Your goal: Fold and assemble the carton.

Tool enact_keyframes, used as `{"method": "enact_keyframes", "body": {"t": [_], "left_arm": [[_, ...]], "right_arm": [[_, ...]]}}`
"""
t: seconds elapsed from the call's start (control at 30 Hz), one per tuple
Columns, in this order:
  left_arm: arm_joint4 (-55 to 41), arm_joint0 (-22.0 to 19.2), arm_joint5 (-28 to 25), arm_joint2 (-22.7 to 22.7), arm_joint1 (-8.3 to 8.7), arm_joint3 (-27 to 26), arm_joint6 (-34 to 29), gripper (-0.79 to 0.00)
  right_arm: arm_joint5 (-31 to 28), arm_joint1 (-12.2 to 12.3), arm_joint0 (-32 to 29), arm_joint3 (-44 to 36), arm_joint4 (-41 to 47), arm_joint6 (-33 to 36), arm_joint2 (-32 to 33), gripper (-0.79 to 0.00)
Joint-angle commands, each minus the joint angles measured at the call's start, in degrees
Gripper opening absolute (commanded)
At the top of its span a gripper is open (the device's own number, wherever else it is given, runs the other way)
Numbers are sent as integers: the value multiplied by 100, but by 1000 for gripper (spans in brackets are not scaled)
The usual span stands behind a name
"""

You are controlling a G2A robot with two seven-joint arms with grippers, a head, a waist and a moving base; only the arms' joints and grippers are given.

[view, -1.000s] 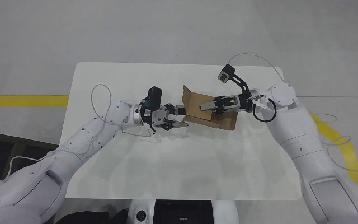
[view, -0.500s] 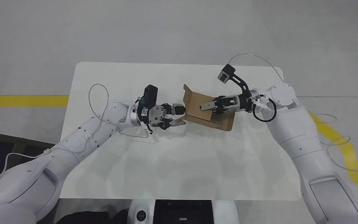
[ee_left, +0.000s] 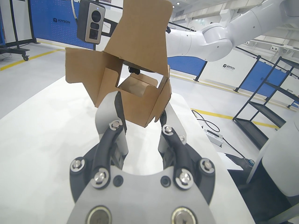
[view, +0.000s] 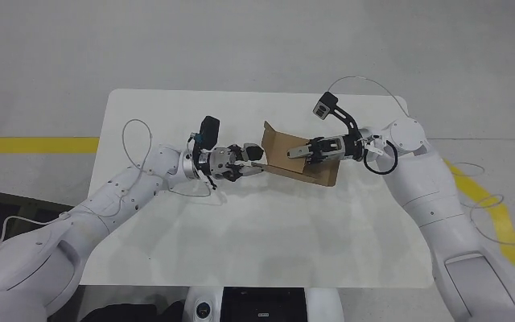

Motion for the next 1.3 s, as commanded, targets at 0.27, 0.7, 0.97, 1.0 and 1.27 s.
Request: {"method": "enact_keyframes", "body": {"t": [0.27, 0.7, 0.97, 1.0, 1.27], "left_arm": [[-76, -124, 0, -5, -91, 151, -1, -523], [344, -205, 0, -81, -250, 113, -1, -514], [725, -159, 0, -196, -257, 3, -1, -505], [746, -148, 0, -215, -255, -15, -1, -505], [807, -55, 0, -365, -223, -37, 0, -471]], "right_arm": [[12, -42, 32, -14, 2, 14, -67, -785], [-6, -68, 36, 8, -2, 44, -80, -785], [-9, -74, 29, 37, -11, 47, -62, -785], [-9, -75, 28, 38, -12, 50, -59, -785], [-20, -84, 21, 46, -10, 55, -48, -785]]}}
